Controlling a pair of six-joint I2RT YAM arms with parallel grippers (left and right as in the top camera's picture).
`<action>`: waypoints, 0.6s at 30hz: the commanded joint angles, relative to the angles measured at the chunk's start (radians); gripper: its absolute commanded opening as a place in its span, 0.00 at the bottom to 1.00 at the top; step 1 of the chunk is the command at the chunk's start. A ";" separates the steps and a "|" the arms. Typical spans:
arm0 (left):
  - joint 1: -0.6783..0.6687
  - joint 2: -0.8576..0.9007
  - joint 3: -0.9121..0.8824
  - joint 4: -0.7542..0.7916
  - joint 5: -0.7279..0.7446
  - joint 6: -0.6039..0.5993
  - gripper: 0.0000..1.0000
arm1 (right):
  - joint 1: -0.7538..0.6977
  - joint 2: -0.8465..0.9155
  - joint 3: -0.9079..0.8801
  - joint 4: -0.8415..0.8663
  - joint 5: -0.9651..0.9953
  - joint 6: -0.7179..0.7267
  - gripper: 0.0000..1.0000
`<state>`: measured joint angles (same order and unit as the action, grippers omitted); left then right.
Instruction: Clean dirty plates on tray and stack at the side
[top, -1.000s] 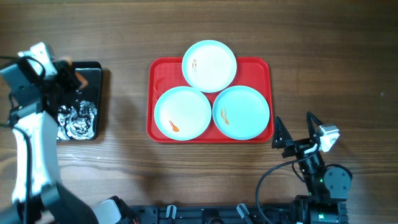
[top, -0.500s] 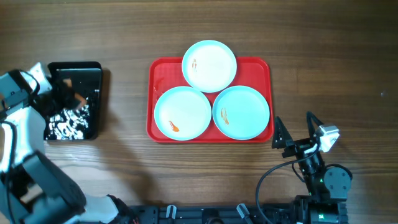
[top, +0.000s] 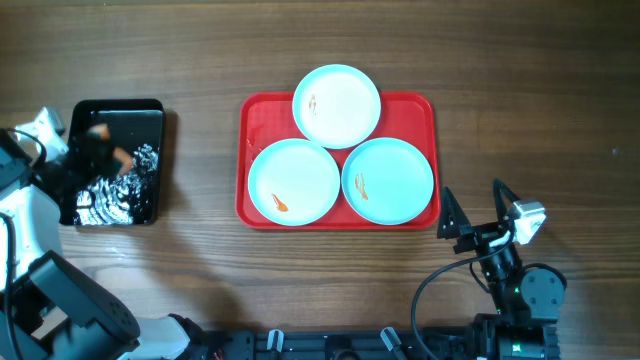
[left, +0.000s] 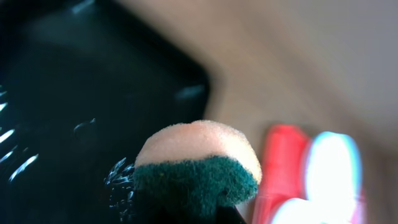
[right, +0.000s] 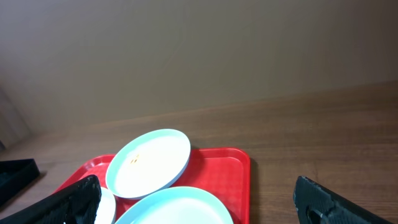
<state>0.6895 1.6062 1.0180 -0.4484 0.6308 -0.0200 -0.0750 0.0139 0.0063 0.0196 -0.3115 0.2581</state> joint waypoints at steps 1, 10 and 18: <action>0.013 -0.001 -0.028 0.007 -0.252 0.012 0.04 | -0.003 0.000 -0.001 0.004 -0.010 0.006 1.00; 0.002 -0.067 -0.032 0.158 0.158 0.023 0.04 | -0.003 0.000 -0.001 0.004 -0.010 0.006 1.00; 0.003 -0.031 -0.089 0.230 0.258 0.053 0.04 | -0.003 0.000 -0.001 0.004 -0.011 0.007 1.00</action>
<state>0.6933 1.5665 0.9371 -0.3130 0.6247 0.0219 -0.0750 0.0139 0.0063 0.0196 -0.3115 0.2577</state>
